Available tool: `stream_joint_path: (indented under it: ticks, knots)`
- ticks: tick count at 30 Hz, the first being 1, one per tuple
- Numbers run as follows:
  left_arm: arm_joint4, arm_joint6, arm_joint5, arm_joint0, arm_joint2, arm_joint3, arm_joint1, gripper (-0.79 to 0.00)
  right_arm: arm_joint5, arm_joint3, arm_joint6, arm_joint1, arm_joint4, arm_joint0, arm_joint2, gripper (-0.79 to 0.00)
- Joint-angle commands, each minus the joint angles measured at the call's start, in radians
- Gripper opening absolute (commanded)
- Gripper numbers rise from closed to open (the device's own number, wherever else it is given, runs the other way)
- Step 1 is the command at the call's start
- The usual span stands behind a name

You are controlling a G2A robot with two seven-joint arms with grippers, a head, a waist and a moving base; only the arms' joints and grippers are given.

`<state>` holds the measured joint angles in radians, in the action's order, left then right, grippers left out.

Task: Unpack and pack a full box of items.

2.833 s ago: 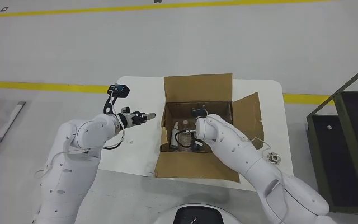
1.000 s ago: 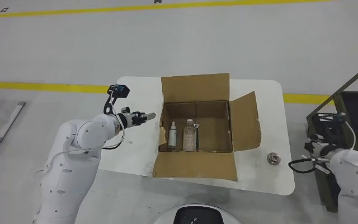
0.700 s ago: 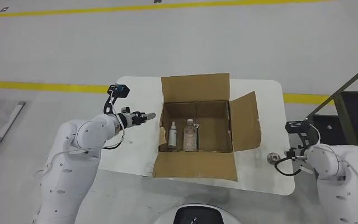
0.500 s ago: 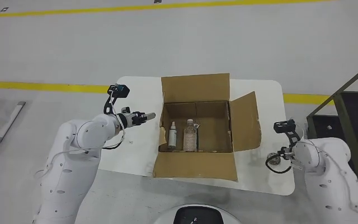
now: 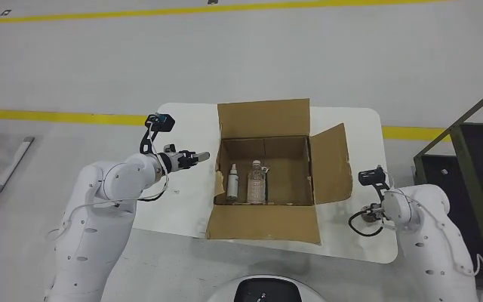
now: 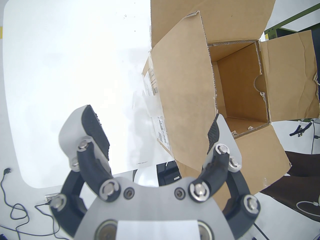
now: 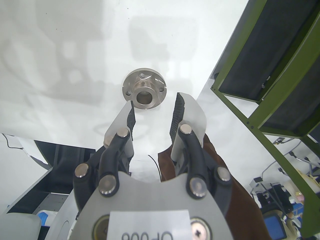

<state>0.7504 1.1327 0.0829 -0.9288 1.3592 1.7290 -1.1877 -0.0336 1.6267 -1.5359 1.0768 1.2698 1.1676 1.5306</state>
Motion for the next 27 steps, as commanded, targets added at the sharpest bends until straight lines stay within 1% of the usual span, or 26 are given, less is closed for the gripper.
stream_joint_path:
  ticks: [1, 9, 27]
  knots:
    - [0.000, 0.000, 0.000, 0.000, 0.000, 0.000, 0.000, 0.000, 0.005, -0.009, 0.000, -0.002, -0.007, -0.002, -0.007, -0.425]
    - [0.000, 0.000, 0.000, 0.000, 0.000, 0.000, 0.000, 0.000, 0.019, -0.038, 0.000, -0.008, -0.021, -0.018, -0.033, -0.456]
    - [0.000, 0.000, 0.000, 0.000, 0.000, 0.000, 0.000, 0.000, 0.041, -0.108, 0.000, -0.019, -0.041, -0.065, -0.065, -0.459]
